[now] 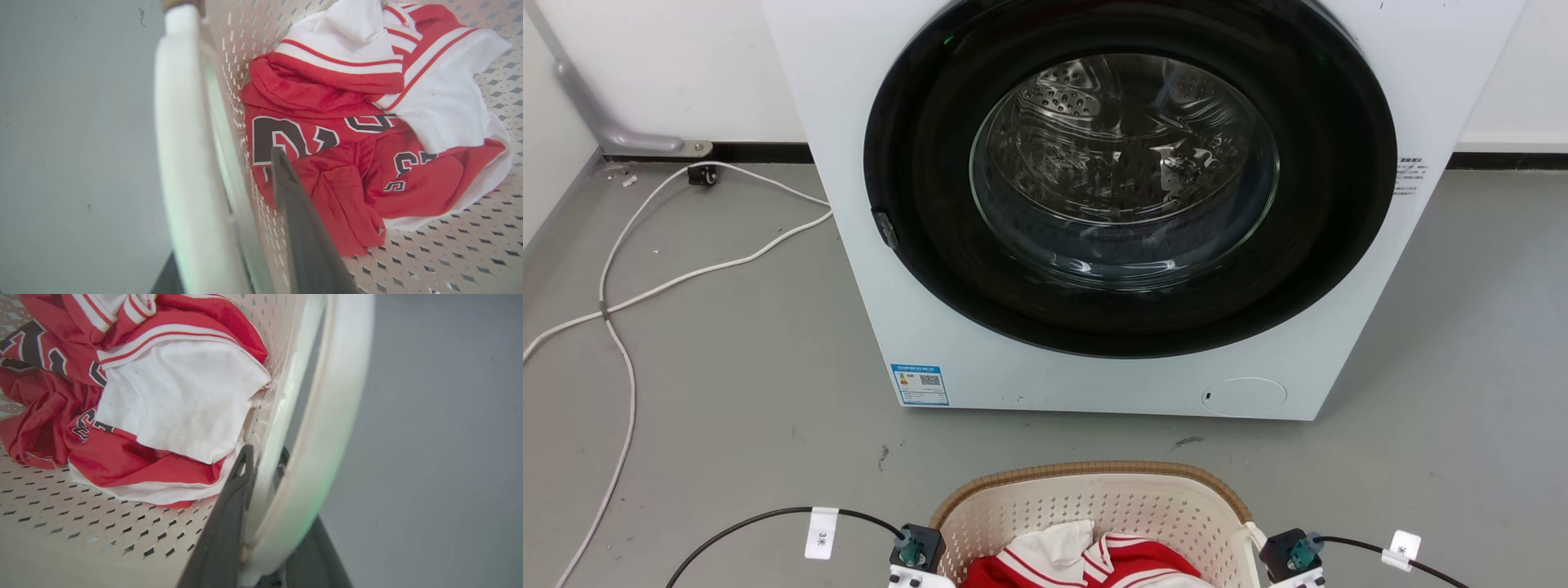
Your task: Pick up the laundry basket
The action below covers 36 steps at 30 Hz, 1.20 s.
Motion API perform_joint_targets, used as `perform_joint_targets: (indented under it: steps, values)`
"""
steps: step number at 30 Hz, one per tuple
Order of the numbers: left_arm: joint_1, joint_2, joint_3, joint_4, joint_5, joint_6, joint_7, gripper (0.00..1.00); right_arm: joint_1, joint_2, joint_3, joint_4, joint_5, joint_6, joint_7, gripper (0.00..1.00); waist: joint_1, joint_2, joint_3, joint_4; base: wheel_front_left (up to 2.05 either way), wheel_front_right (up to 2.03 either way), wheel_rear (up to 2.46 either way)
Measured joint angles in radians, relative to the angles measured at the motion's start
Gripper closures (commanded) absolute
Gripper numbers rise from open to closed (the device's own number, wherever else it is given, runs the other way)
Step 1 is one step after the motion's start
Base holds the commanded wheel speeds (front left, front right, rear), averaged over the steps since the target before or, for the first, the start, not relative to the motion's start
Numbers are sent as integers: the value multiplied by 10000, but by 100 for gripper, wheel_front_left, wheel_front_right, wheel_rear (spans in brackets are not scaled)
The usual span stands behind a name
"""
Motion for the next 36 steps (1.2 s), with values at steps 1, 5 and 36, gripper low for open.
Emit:
perform_joint_targets:
  steps: [1,5,36]
  values:
    - [0,8,-36,2,-54,0,2,100,0,-12,69,-6,61,0,8,100,0,0,-4,-4,0,0,0]
    - [0,31,-203,13,-224,0,12,100,-1,-48,316,-27,288,-2,38,100,0,0,-14,-15,0,0,0]
    - [-2,184,-1137,115,-1225,-2,-48,100,-147,-111,1699,75,1574,-2,17,100,1,0,45,-48,0,0,0]
